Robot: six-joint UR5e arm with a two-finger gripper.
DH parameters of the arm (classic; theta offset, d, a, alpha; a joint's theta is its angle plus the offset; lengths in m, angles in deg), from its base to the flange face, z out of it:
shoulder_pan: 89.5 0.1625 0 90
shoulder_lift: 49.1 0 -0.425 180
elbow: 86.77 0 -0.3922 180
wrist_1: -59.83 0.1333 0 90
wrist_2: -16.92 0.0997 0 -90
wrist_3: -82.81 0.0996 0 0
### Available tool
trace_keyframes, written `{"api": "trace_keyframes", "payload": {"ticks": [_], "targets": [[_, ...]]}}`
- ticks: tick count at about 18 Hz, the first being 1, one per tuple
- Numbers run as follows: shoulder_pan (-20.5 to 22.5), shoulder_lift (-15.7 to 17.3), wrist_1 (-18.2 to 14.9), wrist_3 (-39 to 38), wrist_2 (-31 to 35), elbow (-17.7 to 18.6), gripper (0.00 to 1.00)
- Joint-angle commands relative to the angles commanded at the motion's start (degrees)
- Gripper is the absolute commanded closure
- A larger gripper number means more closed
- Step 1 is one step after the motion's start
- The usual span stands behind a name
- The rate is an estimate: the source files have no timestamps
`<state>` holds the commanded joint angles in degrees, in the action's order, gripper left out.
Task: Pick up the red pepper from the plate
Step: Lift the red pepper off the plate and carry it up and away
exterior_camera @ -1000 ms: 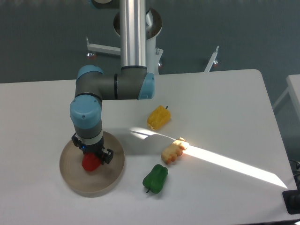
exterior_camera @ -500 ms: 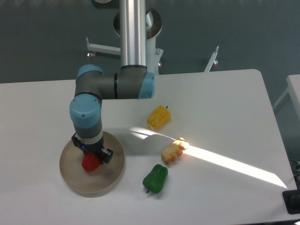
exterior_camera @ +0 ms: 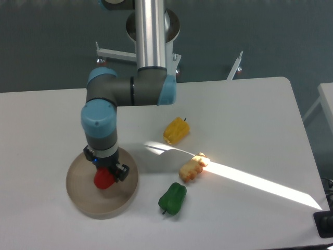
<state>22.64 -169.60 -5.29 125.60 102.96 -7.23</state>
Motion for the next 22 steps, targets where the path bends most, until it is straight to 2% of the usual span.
{"api": "trace_keyframes", "payload": {"ticks": [7,11,14,22], "targets": [[8.44,2.82,-3.96,12.91,0.00,-0.62,0.44],[12.40,2.99,-4.14,18.73,0.00,-1.93,0.45],[13.72,2.73,-4.05,22.07,0.00,-2.29,0.44],[14.16,2.38,-3.79,22.16,-0.09,-2.64,0.44]]}}
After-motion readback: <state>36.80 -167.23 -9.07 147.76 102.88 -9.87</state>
